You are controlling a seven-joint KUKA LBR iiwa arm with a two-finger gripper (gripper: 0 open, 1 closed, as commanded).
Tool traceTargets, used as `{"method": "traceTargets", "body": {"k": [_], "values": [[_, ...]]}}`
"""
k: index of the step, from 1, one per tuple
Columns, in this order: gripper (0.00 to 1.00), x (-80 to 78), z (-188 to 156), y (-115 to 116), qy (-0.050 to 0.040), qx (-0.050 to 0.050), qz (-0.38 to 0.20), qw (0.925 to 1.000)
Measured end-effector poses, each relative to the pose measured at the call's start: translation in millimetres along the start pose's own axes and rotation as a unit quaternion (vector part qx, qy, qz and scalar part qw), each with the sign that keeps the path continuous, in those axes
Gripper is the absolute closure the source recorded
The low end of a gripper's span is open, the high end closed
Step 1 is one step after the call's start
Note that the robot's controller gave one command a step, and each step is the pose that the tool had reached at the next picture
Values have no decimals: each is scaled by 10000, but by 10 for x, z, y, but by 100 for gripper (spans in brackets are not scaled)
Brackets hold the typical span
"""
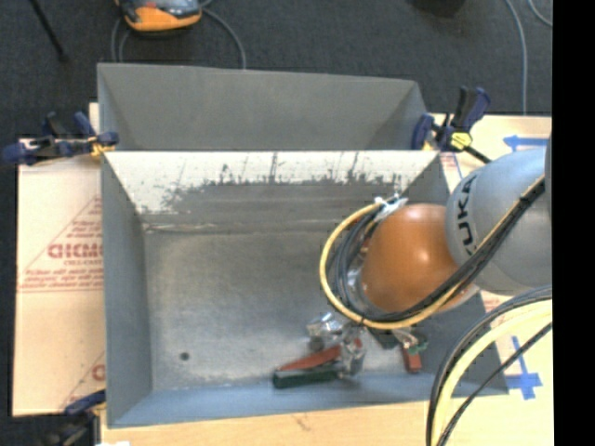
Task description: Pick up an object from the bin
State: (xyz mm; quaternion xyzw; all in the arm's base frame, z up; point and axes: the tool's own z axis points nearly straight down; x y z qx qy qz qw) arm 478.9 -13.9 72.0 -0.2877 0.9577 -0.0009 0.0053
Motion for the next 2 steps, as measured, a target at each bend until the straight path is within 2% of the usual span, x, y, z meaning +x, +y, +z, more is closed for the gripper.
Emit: {"method": "traceTargets", "body": {"k": [1, 2], "values": [[100, 0, 0, 0, 0, 0, -8, 10000], [100, -42, -245, 83, 55, -32, -639, 9979]]}}
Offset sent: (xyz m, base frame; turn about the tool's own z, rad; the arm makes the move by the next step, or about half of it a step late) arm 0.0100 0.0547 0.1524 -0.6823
